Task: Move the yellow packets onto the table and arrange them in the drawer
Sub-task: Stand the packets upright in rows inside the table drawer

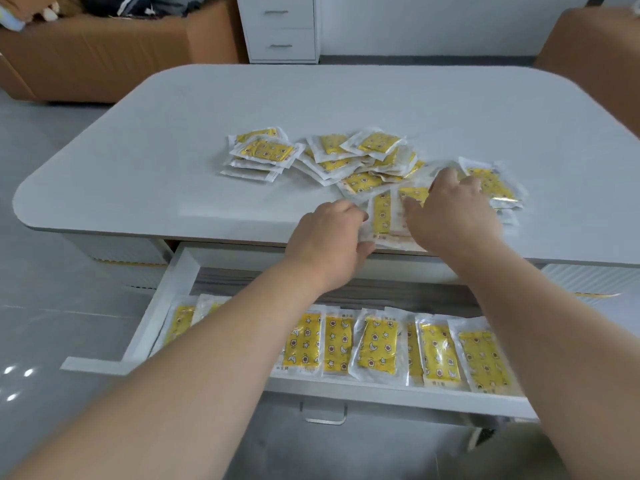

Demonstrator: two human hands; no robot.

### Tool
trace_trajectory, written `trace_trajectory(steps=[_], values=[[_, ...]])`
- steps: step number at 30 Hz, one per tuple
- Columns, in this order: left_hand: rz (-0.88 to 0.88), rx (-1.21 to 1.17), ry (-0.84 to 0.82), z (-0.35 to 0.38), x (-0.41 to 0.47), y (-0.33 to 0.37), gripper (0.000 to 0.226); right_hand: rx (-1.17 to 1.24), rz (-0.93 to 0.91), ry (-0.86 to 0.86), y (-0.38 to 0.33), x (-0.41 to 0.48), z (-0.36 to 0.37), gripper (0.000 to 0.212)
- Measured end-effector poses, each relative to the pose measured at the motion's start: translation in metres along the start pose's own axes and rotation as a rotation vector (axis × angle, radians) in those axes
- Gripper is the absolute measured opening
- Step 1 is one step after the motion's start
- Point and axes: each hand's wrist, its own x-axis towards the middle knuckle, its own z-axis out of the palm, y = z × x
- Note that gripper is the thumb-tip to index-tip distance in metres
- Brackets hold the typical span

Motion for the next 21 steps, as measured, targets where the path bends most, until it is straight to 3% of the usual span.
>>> trace_trajectory(steps=[5, 17, 19, 21], values=[[0.074, 0.092, -0.016, 0.013, 0.014, 0.013, 0.063, 0.045, 0.065, -0.095, 0.022, 0.011, -0.004, 0.060], [0.121, 0.045, 0.147, 0.023, 0.013, 0.014, 0.015, 0.231, 0.079, -0.203, 0.036, 0.016, -0.010, 0.060], [0.108, -0.016, 0.167, 0.023, 0.010, 0.013, 0.015, 0.348, 0.119, -0.222, 0.035, 0.017, -0.013, 0.057], [0.080, -0.140, 0.209, 0.021, 0.008, 0.014, 0.012, 0.610, 0.215, -0.249, 0.035, 0.017, -0.015, 0.052]])
